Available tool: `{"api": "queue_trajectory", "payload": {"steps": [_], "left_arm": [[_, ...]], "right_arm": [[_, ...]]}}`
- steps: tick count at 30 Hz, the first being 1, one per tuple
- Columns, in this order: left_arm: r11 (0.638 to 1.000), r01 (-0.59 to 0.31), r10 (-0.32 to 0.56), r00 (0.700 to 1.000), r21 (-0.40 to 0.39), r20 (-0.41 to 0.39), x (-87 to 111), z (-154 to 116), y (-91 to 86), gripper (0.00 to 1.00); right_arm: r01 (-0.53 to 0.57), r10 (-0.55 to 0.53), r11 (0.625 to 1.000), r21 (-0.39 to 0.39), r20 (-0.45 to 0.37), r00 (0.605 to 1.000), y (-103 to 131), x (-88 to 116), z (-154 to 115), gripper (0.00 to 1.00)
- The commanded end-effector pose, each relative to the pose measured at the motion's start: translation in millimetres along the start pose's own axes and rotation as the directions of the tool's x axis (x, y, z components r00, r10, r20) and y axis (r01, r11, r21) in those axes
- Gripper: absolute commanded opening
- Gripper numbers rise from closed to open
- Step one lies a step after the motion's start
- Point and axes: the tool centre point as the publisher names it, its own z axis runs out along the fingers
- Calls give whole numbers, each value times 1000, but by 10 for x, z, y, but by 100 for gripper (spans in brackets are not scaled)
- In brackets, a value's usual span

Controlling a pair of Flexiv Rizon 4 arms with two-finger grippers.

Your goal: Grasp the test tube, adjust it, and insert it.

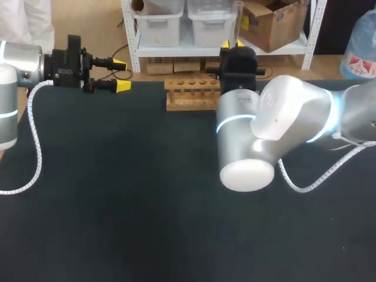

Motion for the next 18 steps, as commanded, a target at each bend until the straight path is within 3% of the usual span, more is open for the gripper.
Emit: {"api": "queue_trajectory", "payload": {"steps": [1,18], "left_arm": [[1000,-3,3,1000,-4,4,13,-2,-14,100],[1000,-3,3,1000,-4,4,13,-2,-14,100]], "right_arm": [[0,22,970,-242,88,996,38,58,58,0],[12,1,971,-240,55,998,40,171,57,0]]}}
